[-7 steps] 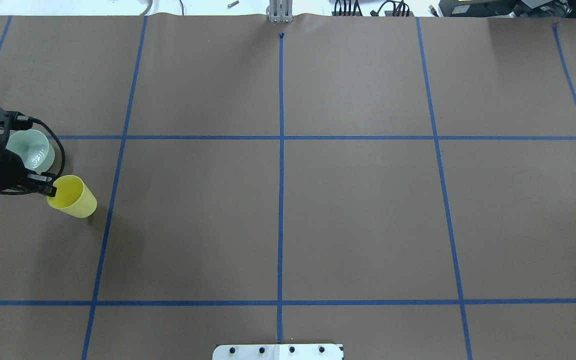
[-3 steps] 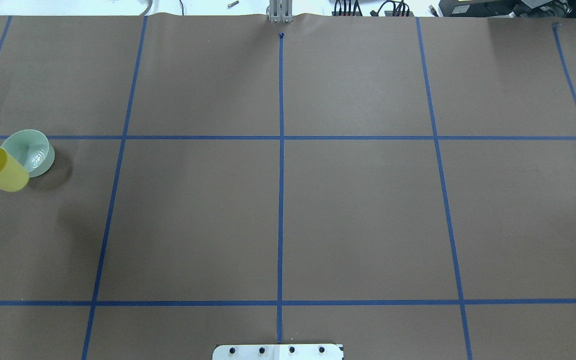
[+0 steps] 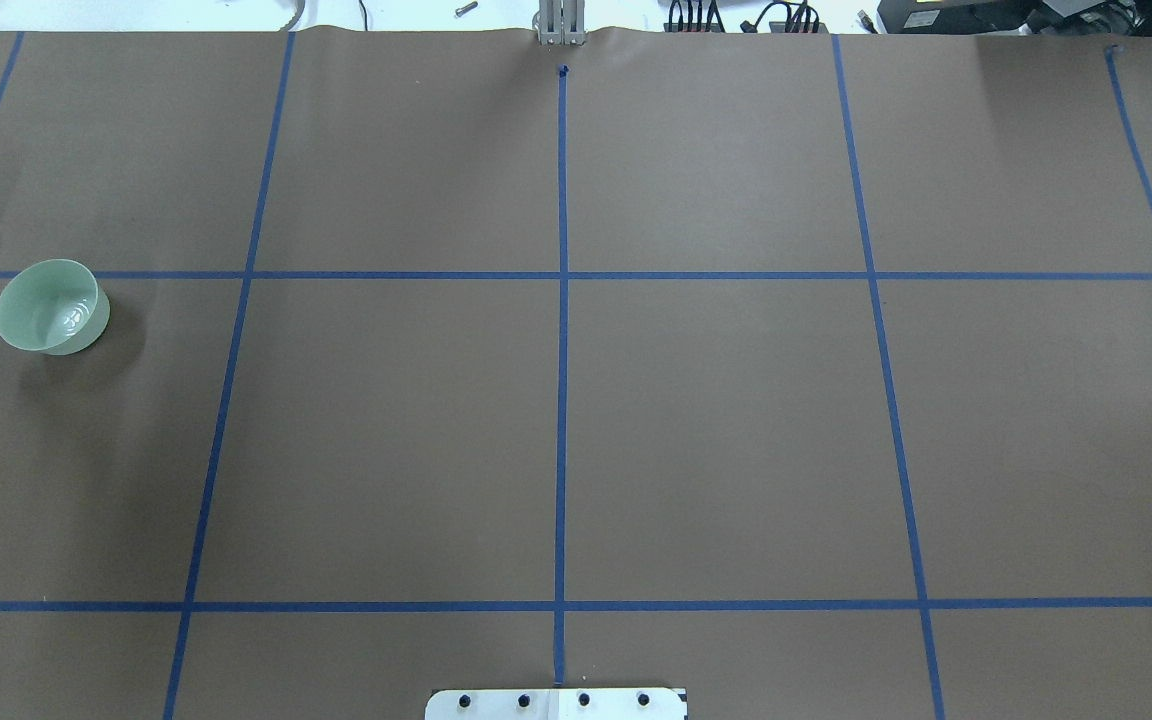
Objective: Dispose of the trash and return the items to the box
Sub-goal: 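Lift the yellow cup with the left gripper and carry it off the table, then drop the yellow cup into the clear plastic bin with the left gripper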
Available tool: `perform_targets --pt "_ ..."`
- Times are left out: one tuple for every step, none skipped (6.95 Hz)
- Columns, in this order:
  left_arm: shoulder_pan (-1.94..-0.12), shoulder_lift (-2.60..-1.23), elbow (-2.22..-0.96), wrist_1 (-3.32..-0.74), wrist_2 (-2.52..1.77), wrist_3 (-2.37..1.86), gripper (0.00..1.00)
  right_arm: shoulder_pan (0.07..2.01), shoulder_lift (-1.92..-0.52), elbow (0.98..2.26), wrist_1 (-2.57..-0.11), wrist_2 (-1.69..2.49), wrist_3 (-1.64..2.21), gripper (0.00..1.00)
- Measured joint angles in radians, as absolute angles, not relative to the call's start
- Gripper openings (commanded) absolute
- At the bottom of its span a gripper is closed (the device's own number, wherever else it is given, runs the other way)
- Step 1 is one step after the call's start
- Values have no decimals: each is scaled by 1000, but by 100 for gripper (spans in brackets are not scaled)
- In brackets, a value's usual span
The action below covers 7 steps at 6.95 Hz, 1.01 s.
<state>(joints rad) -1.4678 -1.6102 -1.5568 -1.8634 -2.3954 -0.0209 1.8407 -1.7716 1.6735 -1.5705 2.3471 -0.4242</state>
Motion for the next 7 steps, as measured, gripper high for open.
perform_targets --pt "-1542 -1669 -1459 -1836 -2405 98 0 1841 -1772 1674 -1570 2347 -424 100" --pt "-1608 -1735 -1347 -1812 -2409 214 0 1841 -1772 1674 -1569 2348 -423 100" --pt "-1656 -1790 -1233 -1803 -2409 318 0 1841 -1772 1674 -1569 2349 -423 100" --pt "-1682 -1821 -1146 -1803 -2409 391 0 1841 -1771 1674 -1569 2350 -423 100" --pt "-1698 -1840 -1057 -1828 -2408 439 0 1841 -1771 1674 -1569 2350 -423 100" --pt "-1705 -1853 -952 -1902 -2407 460 0 1841 -1770 1674 -1569 2349 -423 100" --pt "-1708 -1866 -834 -2007 -2406 466 0 1841 -1770 1674 -1569 2350 -423 100"
